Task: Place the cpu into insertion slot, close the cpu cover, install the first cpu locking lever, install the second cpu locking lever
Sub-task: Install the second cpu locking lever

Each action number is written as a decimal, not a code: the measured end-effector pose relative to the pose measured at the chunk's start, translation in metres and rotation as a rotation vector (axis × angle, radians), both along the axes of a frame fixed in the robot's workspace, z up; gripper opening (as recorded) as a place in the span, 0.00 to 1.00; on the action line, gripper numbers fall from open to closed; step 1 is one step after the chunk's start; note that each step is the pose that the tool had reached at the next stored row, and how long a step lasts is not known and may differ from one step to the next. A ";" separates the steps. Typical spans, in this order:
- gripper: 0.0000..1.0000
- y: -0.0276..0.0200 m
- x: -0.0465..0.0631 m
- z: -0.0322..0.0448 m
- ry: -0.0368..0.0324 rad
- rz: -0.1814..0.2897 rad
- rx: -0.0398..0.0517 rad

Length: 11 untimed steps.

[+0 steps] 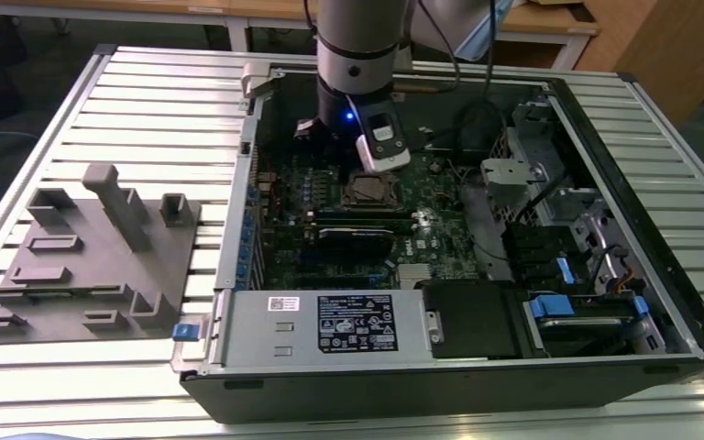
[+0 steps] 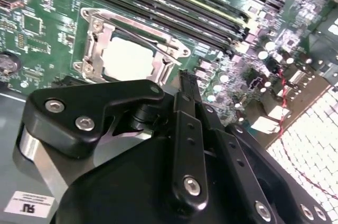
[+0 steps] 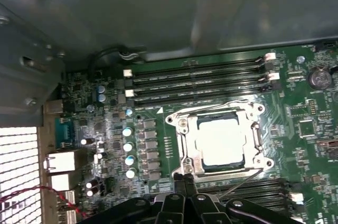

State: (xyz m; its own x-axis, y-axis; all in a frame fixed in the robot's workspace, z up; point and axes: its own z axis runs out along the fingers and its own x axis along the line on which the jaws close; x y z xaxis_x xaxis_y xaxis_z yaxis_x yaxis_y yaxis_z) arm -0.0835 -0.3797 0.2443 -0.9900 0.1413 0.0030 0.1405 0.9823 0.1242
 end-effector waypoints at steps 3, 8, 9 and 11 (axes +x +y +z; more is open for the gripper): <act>0.11 0.0000 0.004 0.0001 0.0032 0.000 -0.0002; 0.11 0.0000 0.012 0.0016 0.0176 0.000 -0.0001; 0.11 0.0000 0.014 0.0019 0.0207 0.000 -0.0002; 0.11 0.0000 0.017 0.0022 0.0260 0.000 -0.0003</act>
State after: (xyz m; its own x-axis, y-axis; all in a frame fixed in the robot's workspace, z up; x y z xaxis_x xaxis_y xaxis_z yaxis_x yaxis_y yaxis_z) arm -0.0664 -0.3797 0.2466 -0.9895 0.1413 0.0287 0.1438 0.9823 0.1202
